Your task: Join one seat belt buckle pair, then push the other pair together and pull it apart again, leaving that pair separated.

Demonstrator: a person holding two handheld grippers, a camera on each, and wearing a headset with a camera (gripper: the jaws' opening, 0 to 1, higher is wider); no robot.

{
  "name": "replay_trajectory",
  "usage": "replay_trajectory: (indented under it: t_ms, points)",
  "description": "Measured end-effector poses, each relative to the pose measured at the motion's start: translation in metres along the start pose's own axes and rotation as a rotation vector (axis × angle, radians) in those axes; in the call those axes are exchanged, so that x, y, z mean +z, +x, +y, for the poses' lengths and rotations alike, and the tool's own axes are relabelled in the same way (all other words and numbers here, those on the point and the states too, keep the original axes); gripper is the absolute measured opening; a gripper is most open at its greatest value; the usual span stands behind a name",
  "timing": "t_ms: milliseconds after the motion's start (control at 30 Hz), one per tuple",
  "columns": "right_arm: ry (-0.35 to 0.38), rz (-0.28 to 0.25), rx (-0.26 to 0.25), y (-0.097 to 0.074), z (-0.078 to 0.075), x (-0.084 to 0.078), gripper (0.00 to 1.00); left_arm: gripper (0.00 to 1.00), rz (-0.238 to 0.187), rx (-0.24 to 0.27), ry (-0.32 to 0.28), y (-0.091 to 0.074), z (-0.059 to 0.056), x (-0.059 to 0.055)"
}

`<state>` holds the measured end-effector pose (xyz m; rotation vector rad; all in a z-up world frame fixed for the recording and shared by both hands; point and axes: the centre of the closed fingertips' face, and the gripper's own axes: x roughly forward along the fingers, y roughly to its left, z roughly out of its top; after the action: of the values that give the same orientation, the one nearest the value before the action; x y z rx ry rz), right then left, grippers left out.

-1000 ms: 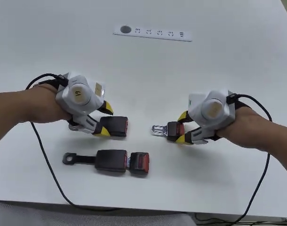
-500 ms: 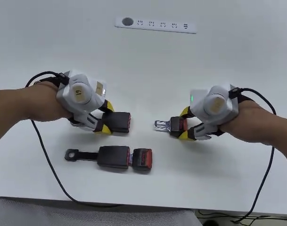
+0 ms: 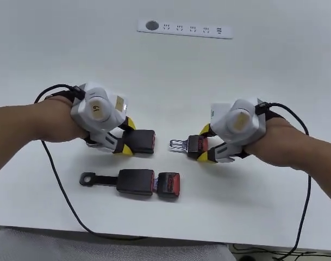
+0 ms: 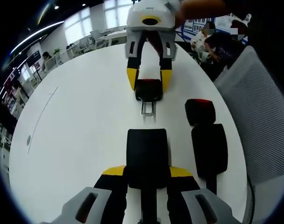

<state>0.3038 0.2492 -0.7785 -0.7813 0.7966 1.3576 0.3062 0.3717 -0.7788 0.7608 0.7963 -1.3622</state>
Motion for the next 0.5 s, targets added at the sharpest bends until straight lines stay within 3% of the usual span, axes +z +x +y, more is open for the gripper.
replay_trajectory:
  t_ms: [233, 500]
  points:
    - [0.007, -0.015, -0.012, 0.010, 0.003, 0.017, 0.31, 0.33, 0.006, 0.000, 0.007, 0.001, -0.001, 0.000]
    - [0.016, -0.003, -0.009, 0.011, 0.001, 0.022, 0.31, 0.33, 0.010, 0.000, 0.007, 0.001, 0.000, 0.000]
